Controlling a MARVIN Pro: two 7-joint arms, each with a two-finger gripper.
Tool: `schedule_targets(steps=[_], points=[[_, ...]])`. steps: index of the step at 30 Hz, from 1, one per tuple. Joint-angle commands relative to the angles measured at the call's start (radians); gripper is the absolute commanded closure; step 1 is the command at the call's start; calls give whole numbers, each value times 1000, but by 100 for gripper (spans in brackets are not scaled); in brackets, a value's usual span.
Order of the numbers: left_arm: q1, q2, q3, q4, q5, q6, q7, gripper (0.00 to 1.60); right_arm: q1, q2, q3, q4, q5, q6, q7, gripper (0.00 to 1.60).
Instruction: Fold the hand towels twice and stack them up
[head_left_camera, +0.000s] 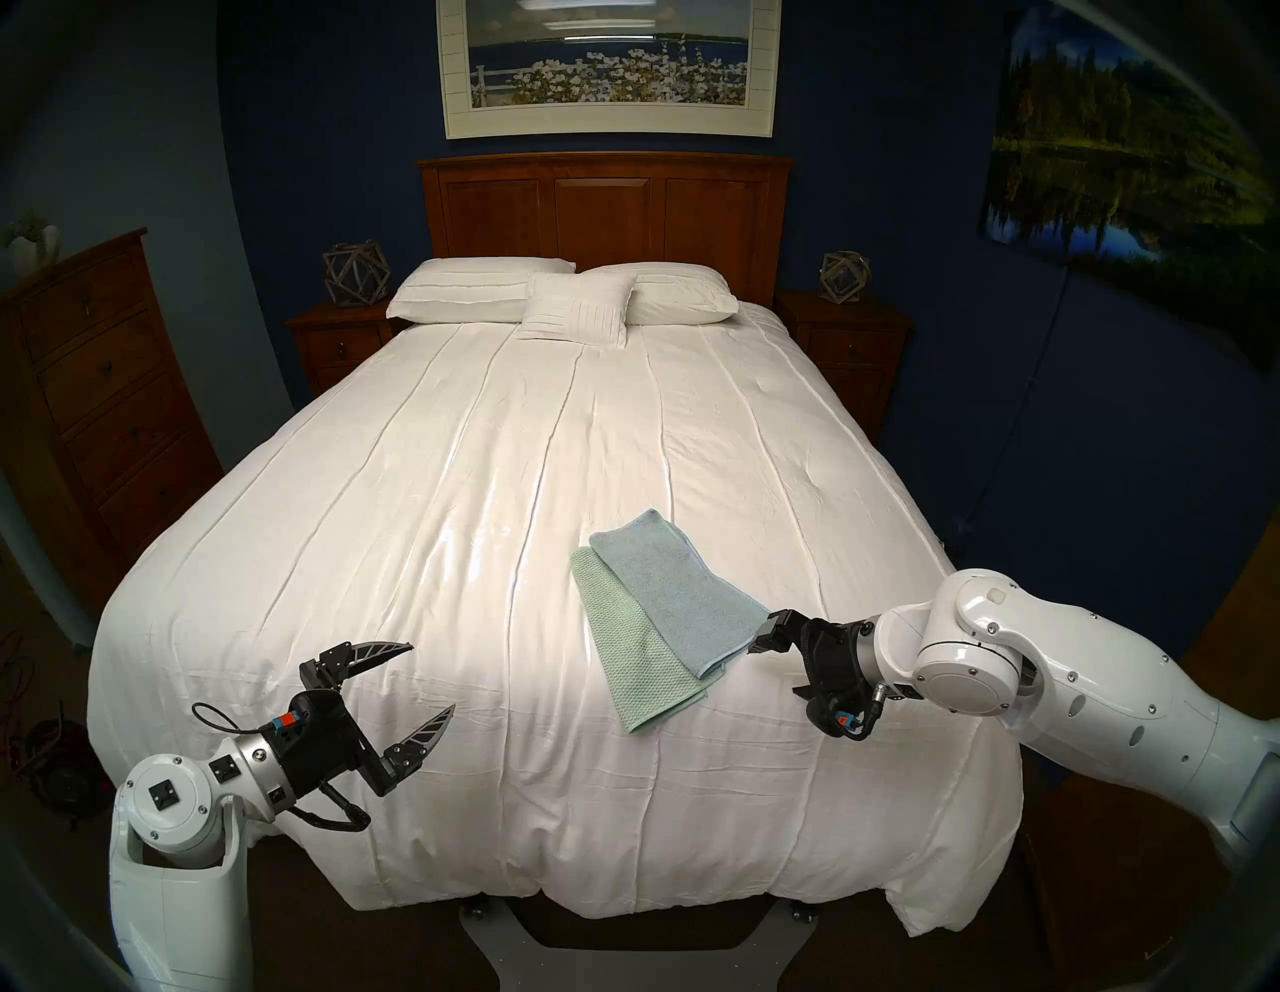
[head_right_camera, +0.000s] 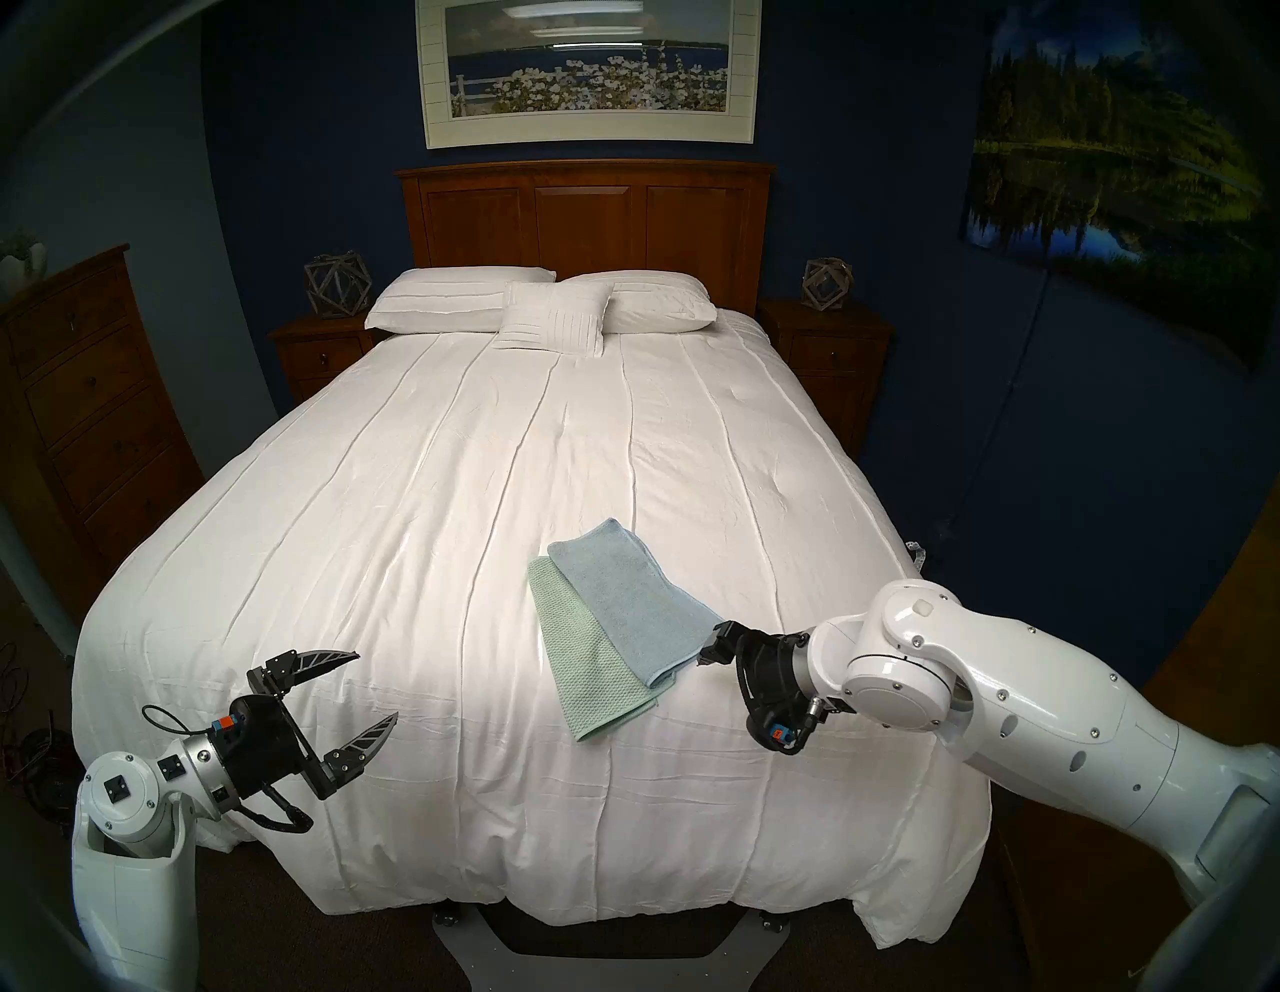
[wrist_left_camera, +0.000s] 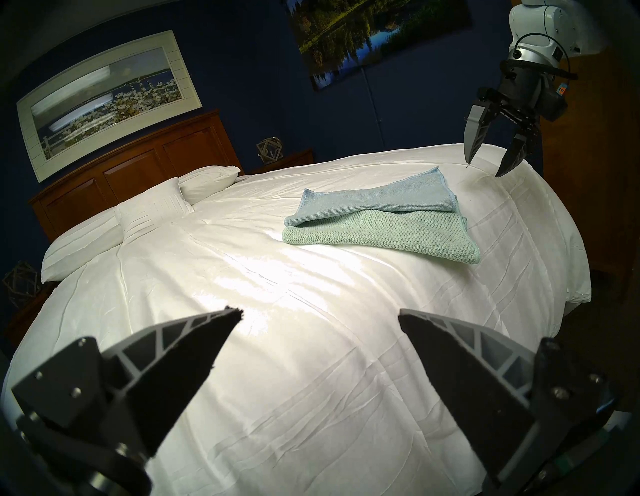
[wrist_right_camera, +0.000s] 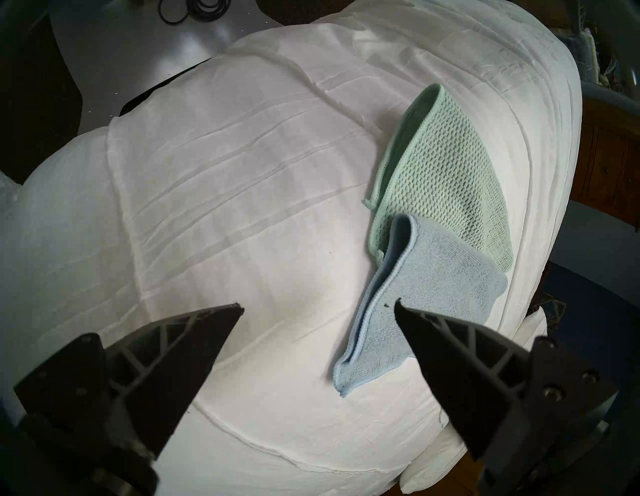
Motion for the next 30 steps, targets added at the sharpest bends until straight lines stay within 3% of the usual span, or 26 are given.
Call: schedule_targets(steps=[1,9,19,20,22,30], points=[[-2,0,0,-11,-3,-2,-1,0,115,-119,-29,63,-8,-3,-33,0],[-1,0,0,-12,-3,-1,-1,0,149,-214,-34,165,-16,-15,-34,0],[-1,-1,0,-13,-3,-1,-1,0,162,-244,-33,211,-13,-33,-48,0],[-1,-1,0,-13,-3,-1,-1,0,162,-243,-32,213,-12,-35,-48,17],[-1,-1,-1,-13,-3,-1,-1,0,163,-238,-35,212,-6,-42,-31,76],[0,-1,-1,-14,-3,0,-1,0,144,-214,-40,208,4,-52,-15,84]])
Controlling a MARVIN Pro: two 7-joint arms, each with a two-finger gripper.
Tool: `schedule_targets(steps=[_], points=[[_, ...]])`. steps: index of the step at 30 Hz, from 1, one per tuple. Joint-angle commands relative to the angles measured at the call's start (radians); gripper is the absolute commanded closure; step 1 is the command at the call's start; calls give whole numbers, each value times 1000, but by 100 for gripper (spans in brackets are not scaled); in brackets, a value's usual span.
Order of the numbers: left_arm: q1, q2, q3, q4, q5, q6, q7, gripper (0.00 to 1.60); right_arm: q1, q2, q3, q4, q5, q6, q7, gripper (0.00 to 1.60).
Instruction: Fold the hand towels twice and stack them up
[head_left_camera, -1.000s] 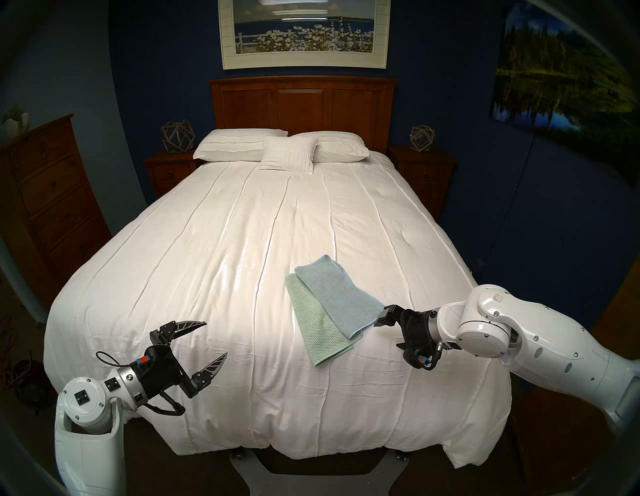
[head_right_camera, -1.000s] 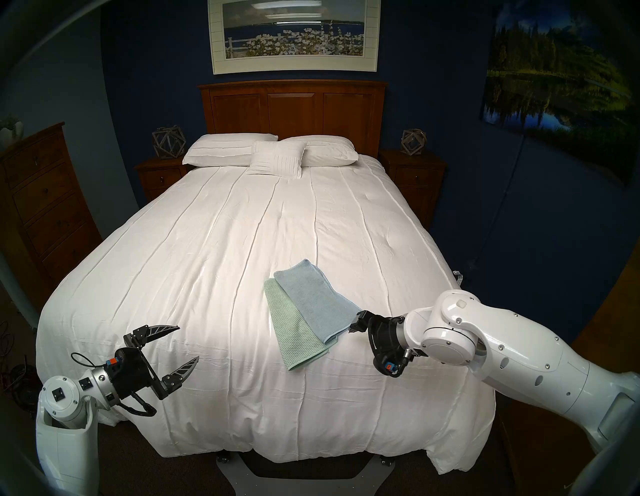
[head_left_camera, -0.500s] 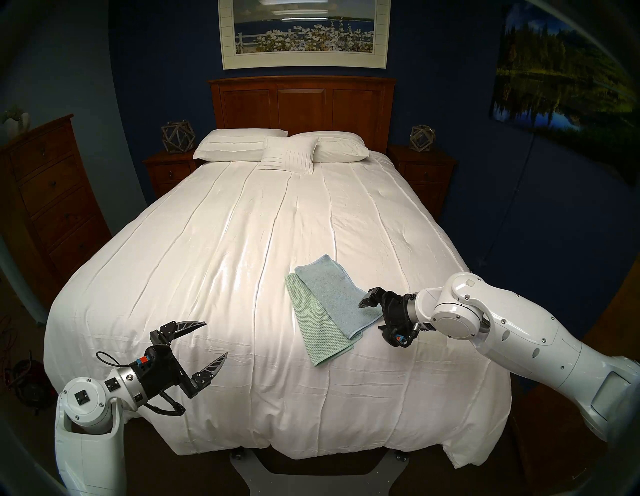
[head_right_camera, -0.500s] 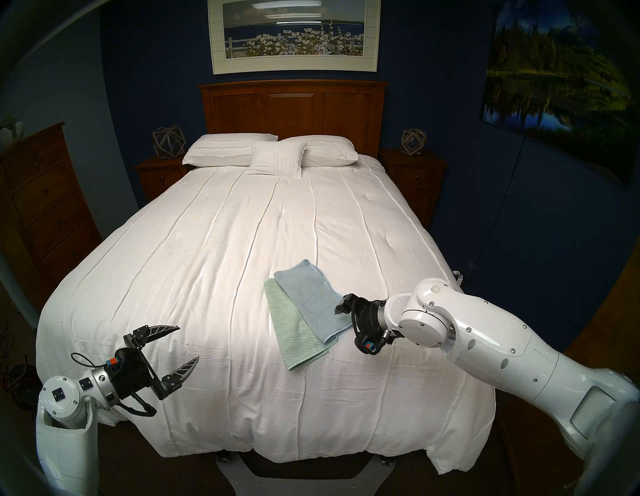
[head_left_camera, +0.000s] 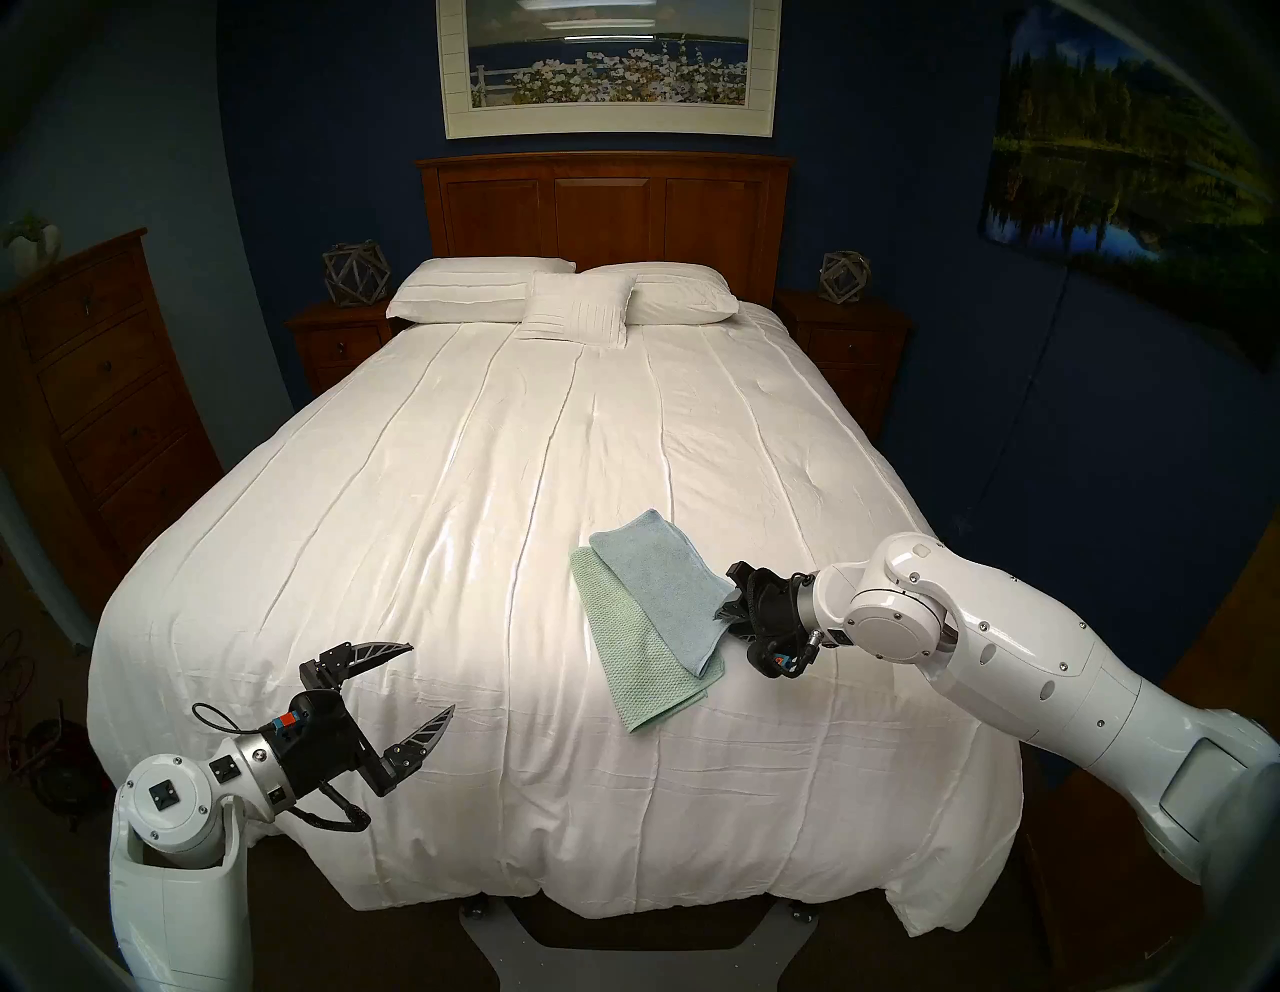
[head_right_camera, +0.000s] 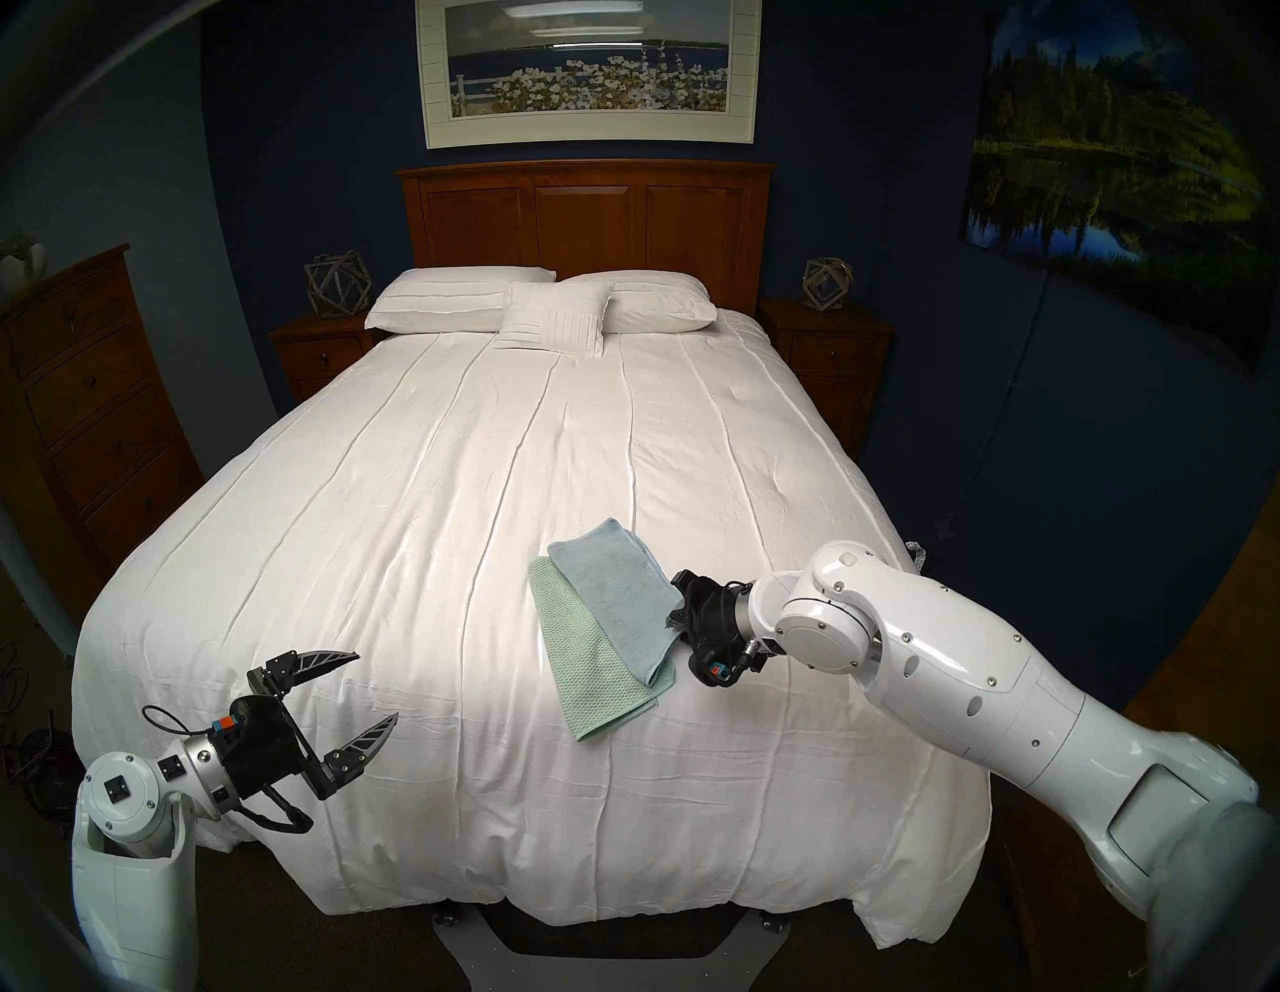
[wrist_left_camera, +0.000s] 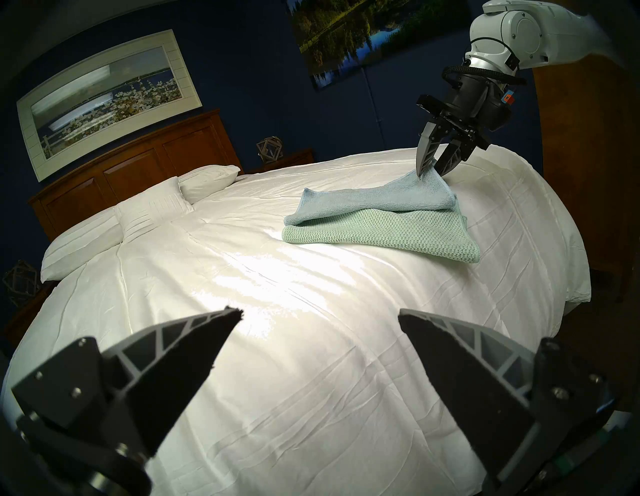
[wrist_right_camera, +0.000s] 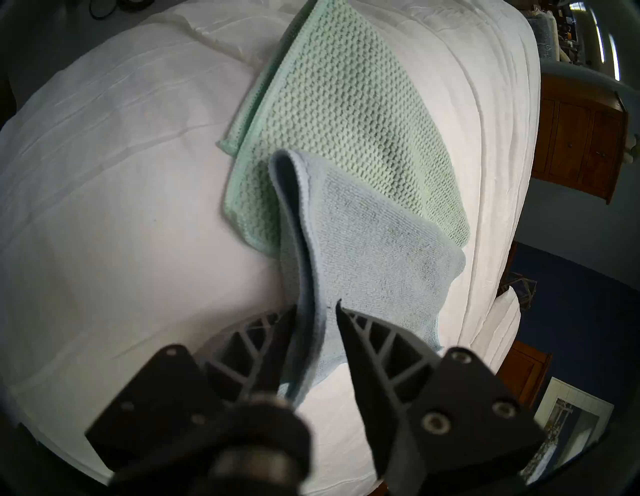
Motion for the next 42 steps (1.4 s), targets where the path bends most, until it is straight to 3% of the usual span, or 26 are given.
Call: schedule_targets(steps=[1,4,5,6,8,9,12,18,20,22,27,29,31,32,39,42], points=[[-1,-1,-1,-14,-4,0,-1,0,-4,25,7,-26,11,-3,12,84],[-1,-1,-1,-14,-4,0,-1,0,-17,56,11,-48,15,-5,19,91],[-1,-1,-1,-14,-4,0,-1,0,-23,68,14,-56,19,-6,17,114],[-1,-1,-1,-14,-4,0,-1,0,-23,68,14,-56,19,-6,17,114],[-1,-1,-1,-14,-4,-1,-1,0,-39,97,21,-59,25,-5,9,135],[-1,-1,0,-13,-4,-1,-1,0,-69,151,52,-92,46,-10,23,160],[-2,0,0,-12,-3,-1,-1,0,-120,178,113,-117,69,-26,40,160],[-2,0,0,-12,-3,-2,-1,0,-195,235,169,-181,98,-40,66,160],[-2,0,0,-11,-3,-2,-1,0,-241,287,204,-233,125,-42,62,160],[-2,0,0,-11,-3,-2,-1,0,-246,284,217,-239,133,-46,74,160],[-2,0,0,-12,-3,-1,-1,0,-322,351,294,-314,178,-40,41,160],[-1,-1,0,-13,-4,-1,-1,0,-315,385,282,-325,182,-32,-19,160],[-1,-1,-1,-14,-4,-1,-1,0,-280,315,282,-273,146,-52,-30,160],[-1,-1,0,-13,-3,-1,-1,0,-213,233,269,-226,119,-69,0,160],[-3,0,0,-9,-2,-2,-1,0,-165,207,299,-231,117,-60,-28,160],[-4,0,0,-8,-2,-2,-1,0,-127,166,290,-213,105,-64,-37,160]])
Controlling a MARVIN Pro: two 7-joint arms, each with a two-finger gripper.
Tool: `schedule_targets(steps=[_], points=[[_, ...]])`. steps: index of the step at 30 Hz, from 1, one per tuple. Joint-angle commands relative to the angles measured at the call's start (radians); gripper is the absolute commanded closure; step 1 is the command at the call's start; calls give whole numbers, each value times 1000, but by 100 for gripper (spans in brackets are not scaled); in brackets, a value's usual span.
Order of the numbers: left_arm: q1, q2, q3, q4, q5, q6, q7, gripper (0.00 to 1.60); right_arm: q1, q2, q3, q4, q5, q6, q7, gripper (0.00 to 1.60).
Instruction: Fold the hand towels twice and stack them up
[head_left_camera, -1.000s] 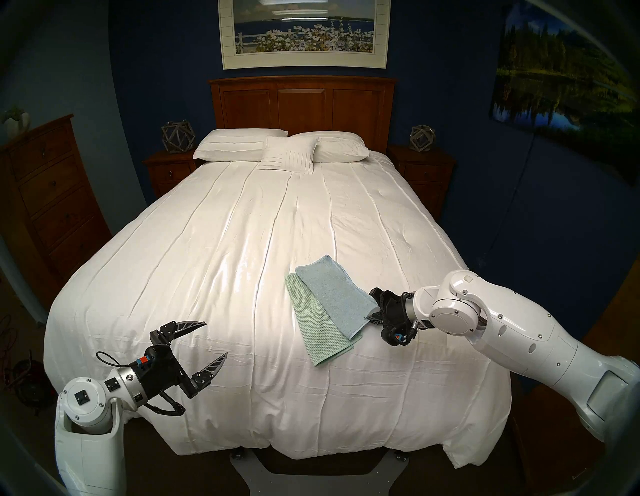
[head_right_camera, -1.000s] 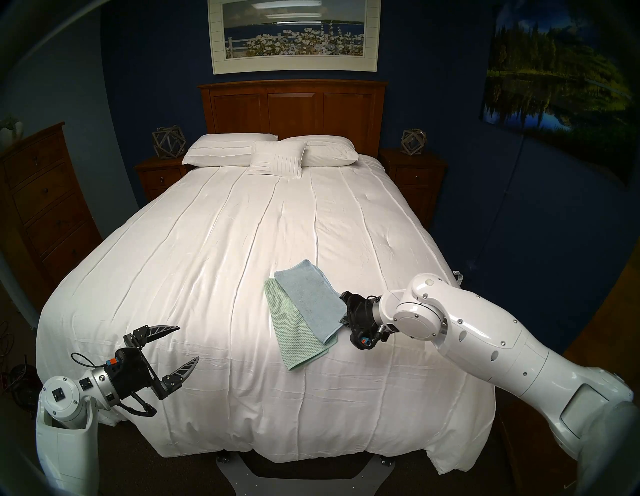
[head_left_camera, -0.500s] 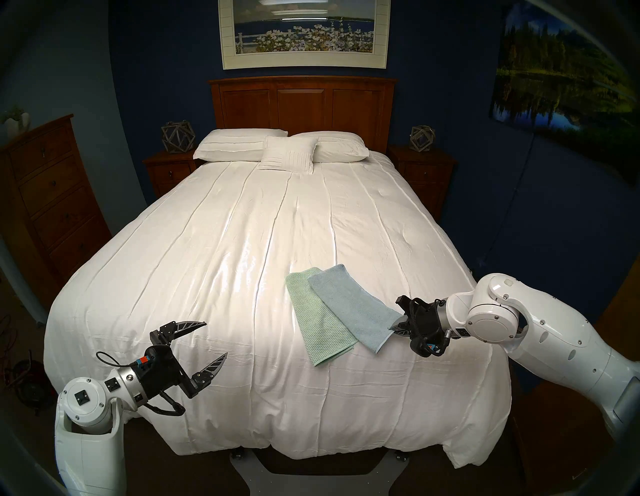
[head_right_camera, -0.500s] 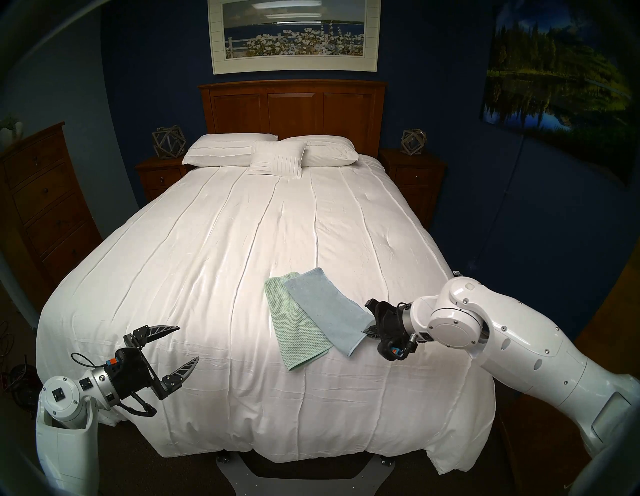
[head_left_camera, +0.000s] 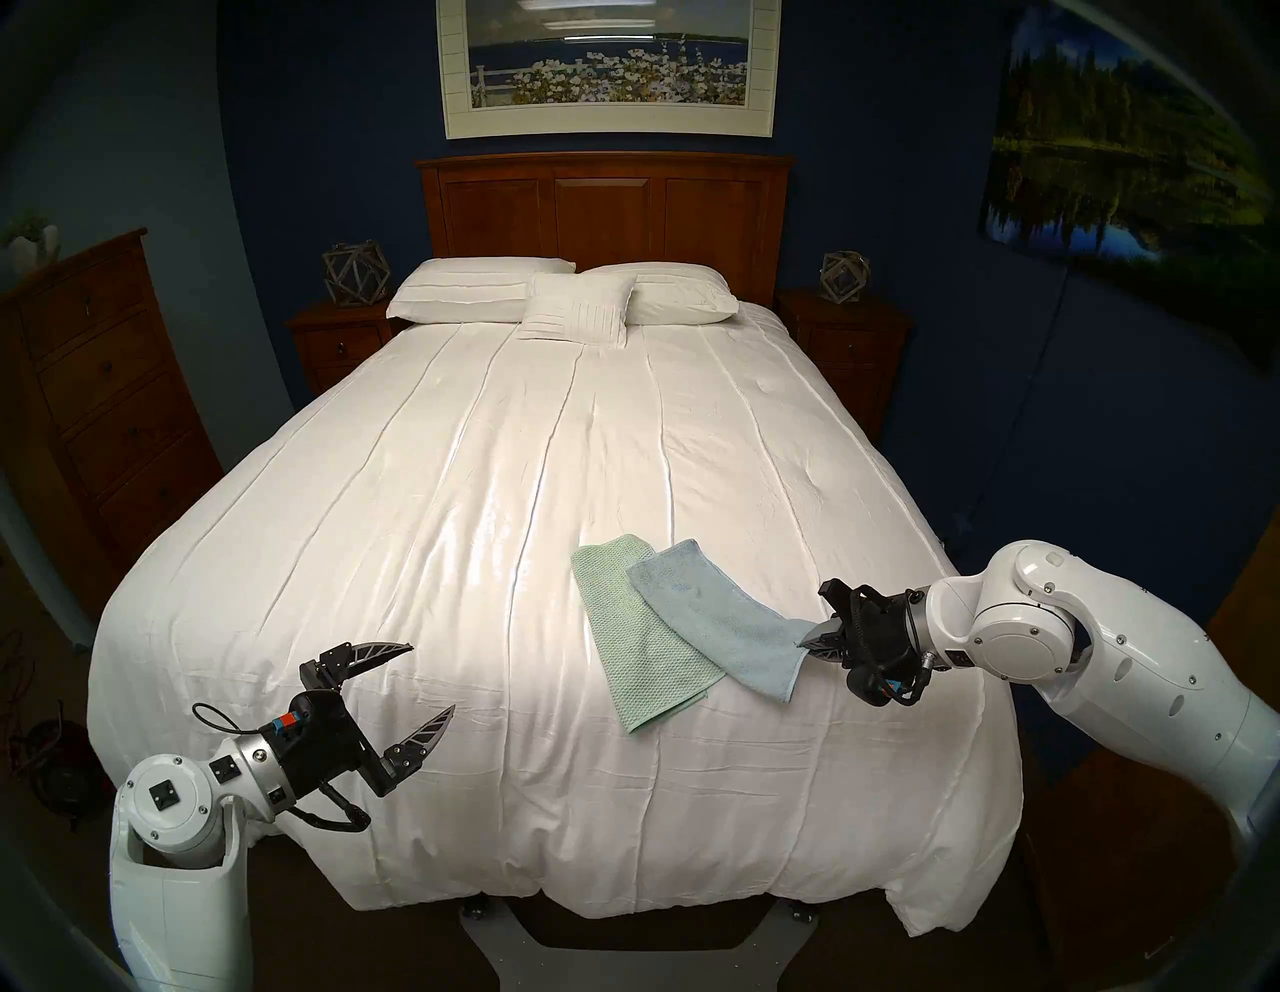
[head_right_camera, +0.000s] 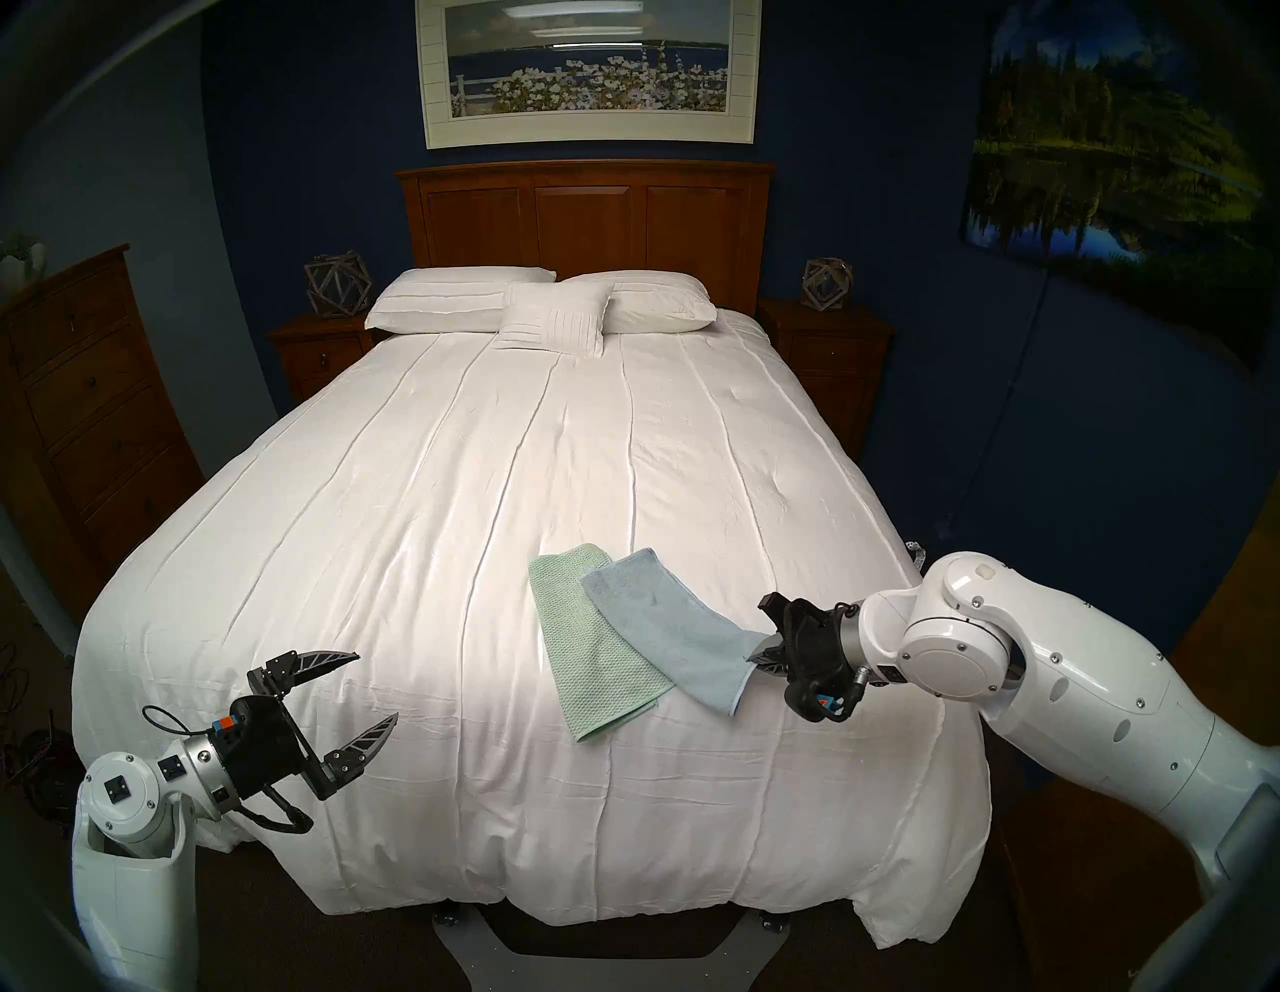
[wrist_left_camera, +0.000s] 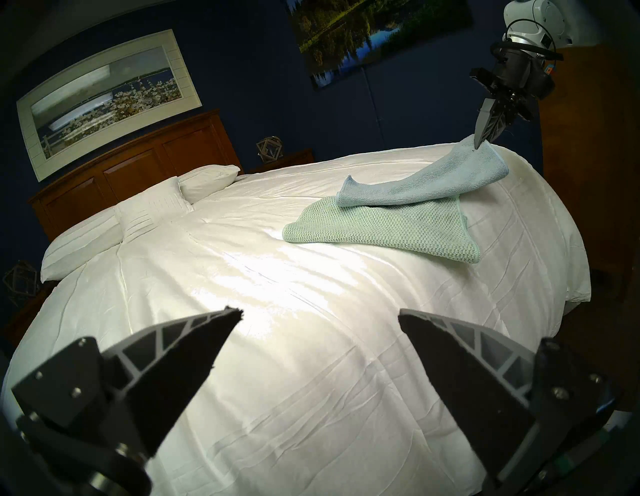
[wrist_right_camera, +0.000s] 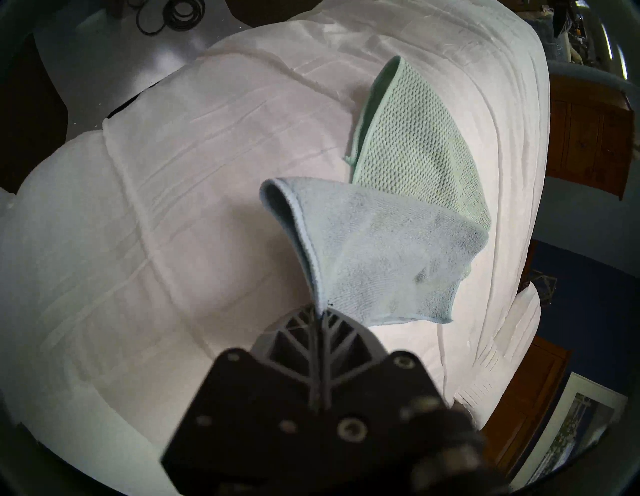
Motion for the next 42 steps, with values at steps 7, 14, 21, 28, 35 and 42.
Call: schedule_targets(steps=[7,14,21,28,35,42], points=[[-4,0,0,-8,-2,-2,-1,0,171,-183,-19,51,-43,-13,-39,160],[-5,1,1,-7,-2,-2,-1,0,246,-268,-59,124,-58,-30,-36,160],[-6,1,1,-5,-1,-2,-1,0,296,-329,-109,176,-82,-41,-36,160],[-7,1,1,-4,-1,-2,-1,0,370,-417,-158,253,-108,-51,-29,160],[-8,1,1,-3,0,-2,-1,0,431,-490,-204,338,-133,-55,-27,160],[-8,0,1,-3,0,-2,-1,0,500,-571,-278,449,-157,-61,-22,160]])
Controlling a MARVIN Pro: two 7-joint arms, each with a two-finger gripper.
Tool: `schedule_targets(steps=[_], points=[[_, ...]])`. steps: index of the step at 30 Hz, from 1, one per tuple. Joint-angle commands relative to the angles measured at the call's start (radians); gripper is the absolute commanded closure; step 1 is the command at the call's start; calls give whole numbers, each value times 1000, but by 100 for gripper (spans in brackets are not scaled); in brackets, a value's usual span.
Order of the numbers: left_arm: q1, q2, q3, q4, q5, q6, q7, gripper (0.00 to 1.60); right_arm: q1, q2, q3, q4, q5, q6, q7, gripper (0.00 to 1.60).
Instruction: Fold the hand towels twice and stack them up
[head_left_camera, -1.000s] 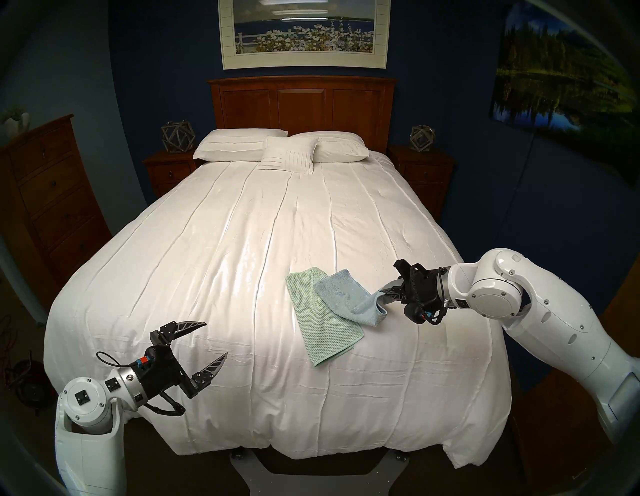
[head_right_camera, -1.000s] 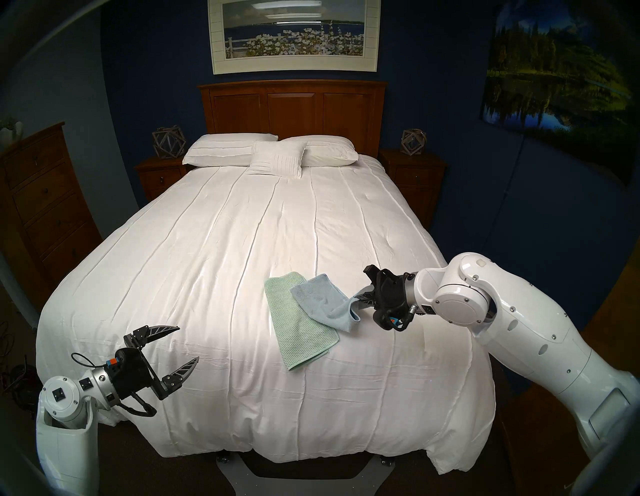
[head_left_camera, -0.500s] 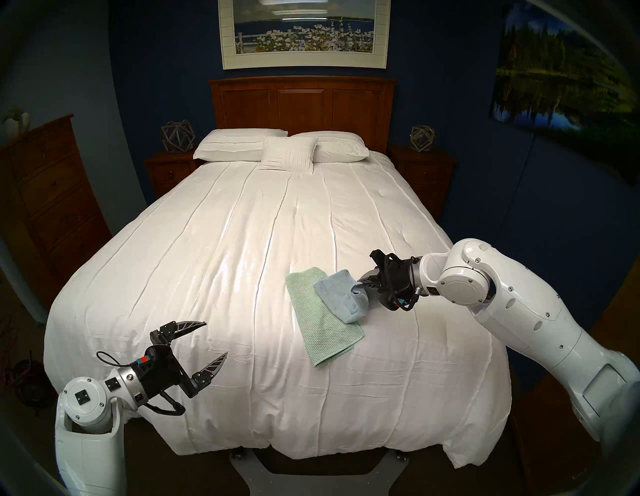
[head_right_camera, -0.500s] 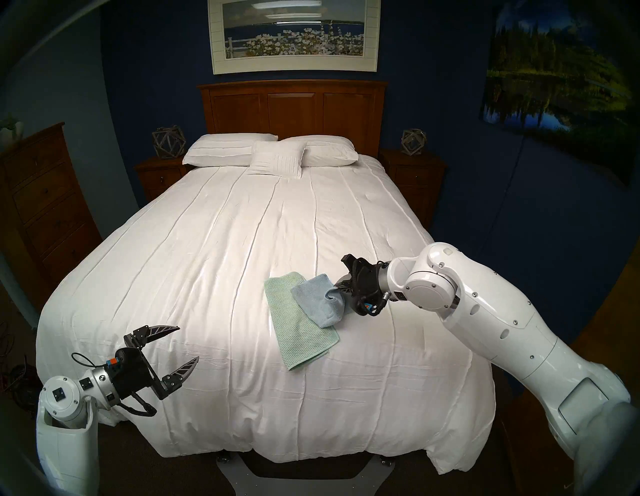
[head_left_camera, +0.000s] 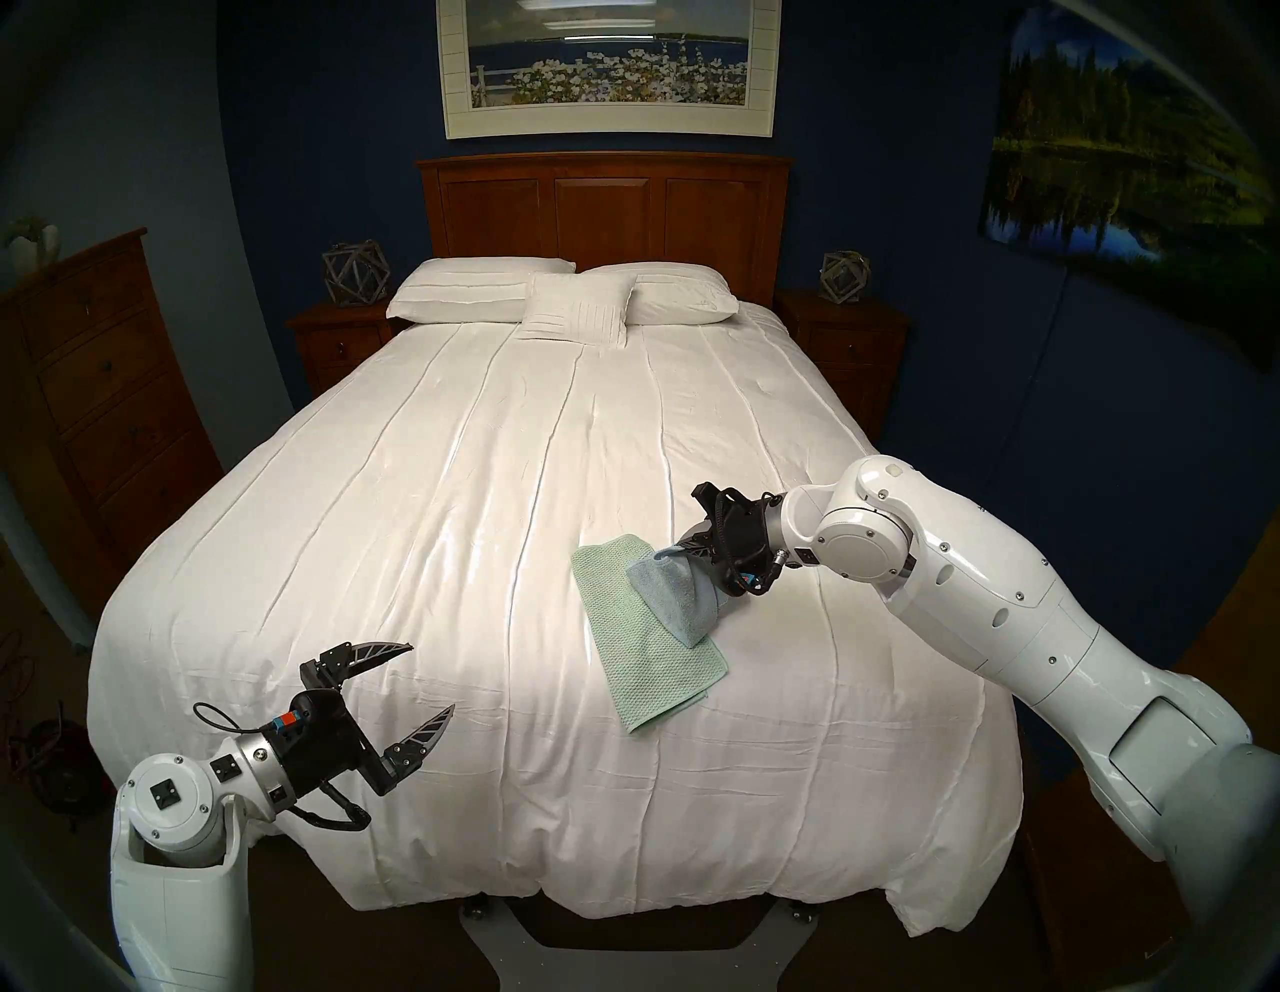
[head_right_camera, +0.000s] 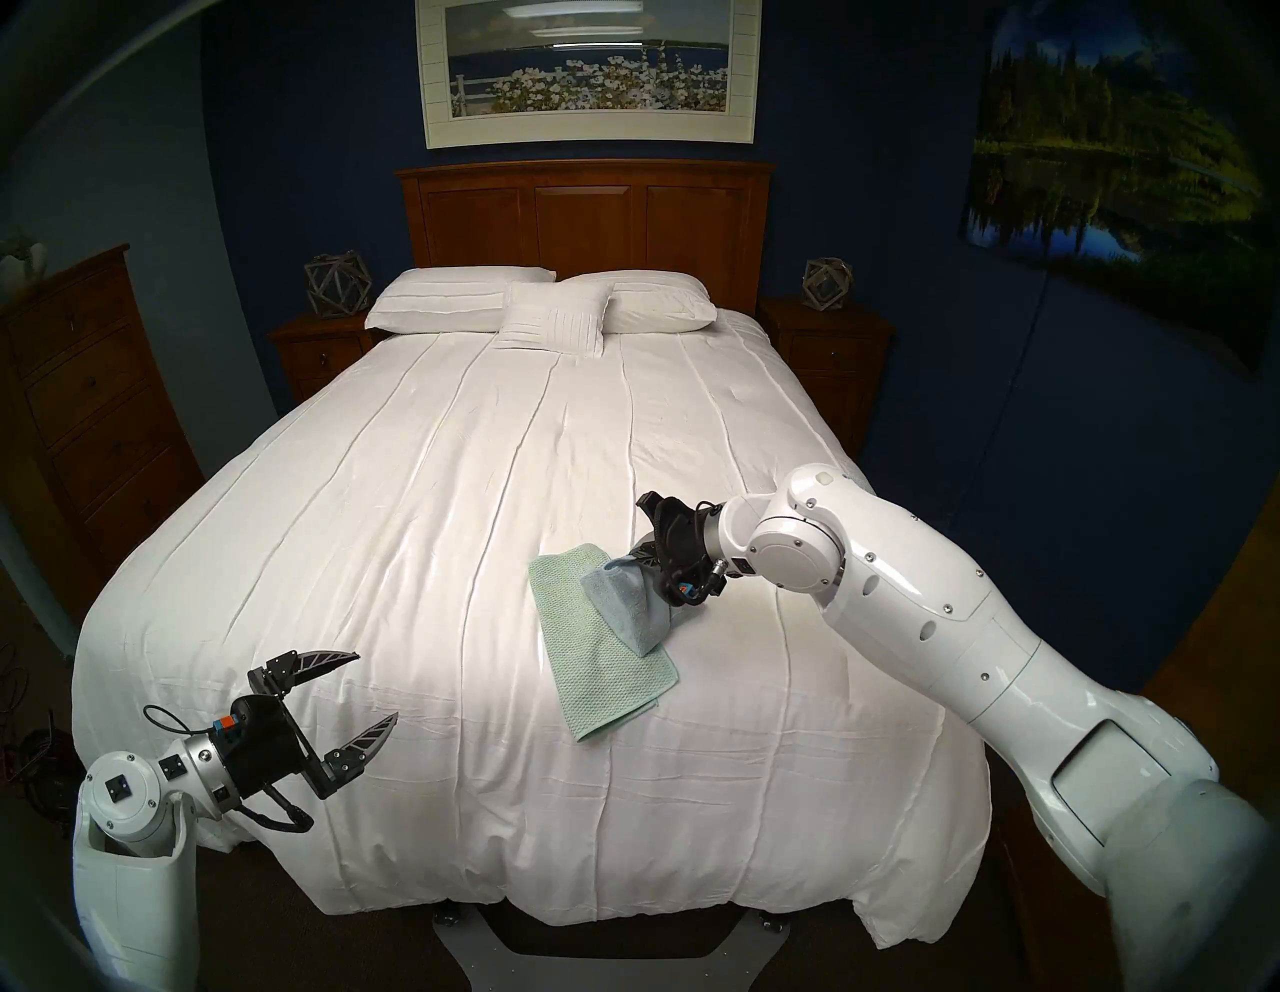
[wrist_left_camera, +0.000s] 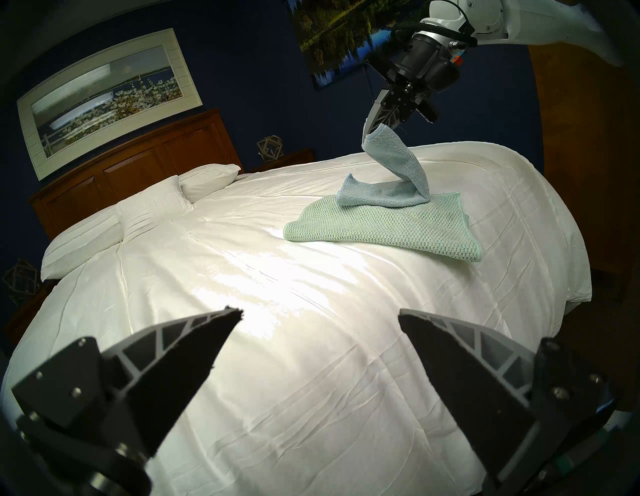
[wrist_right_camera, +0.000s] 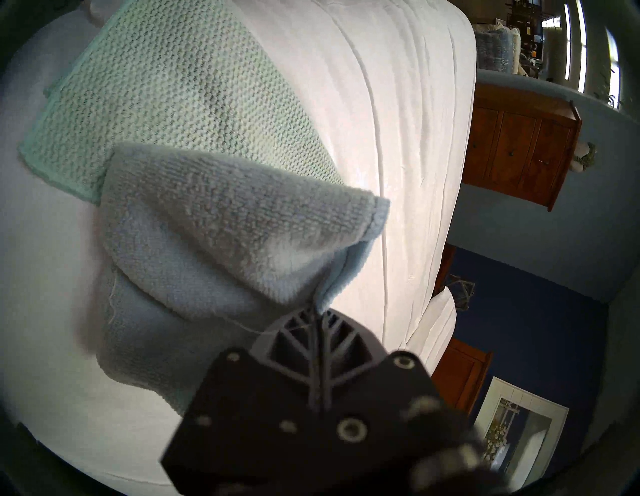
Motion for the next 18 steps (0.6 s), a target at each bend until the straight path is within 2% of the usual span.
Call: schedule_targets(steps=[1,3,4,5,6,7,9,10,11,15,18], points=[[-2,0,0,-11,-3,-2,-1,0,109,-110,-54,76,-15,0,1,160],[-2,0,0,-12,-3,-2,-2,0,132,-136,-80,120,-27,-3,5,160],[-2,0,0,-12,-3,-2,-2,0,147,-177,-87,164,-35,-3,15,158],[-1,0,0,-12,-3,-2,-2,0,152,-160,-105,168,-34,-9,6,142],[-1,0,0,-13,-3,-3,-2,0,161,-171,-114,190,-37,-13,6,127],[-1,0,0,-13,-4,-3,-2,0,178,-190,-127,222,-40,-20,9,120],[-1,0,0,-14,-4,-3,-2,0,190,-205,-138,259,-43,-34,5,84],[0,-1,0,-15,-4,-3,-2,0,199,-216,-143,281,-44,-43,4,11],[0,-1,0,-15,-4,-3,-2,0,213,-234,-149,309,-43,-49,10,0],[1,-1,-1,-18,-5,-2,-3,0,235,-263,-142,387,-31,-112,5,0],[2,-2,-1,-19,-5,-2,-3,0,239,-228,-130,374,-12,-171,-14,0]])
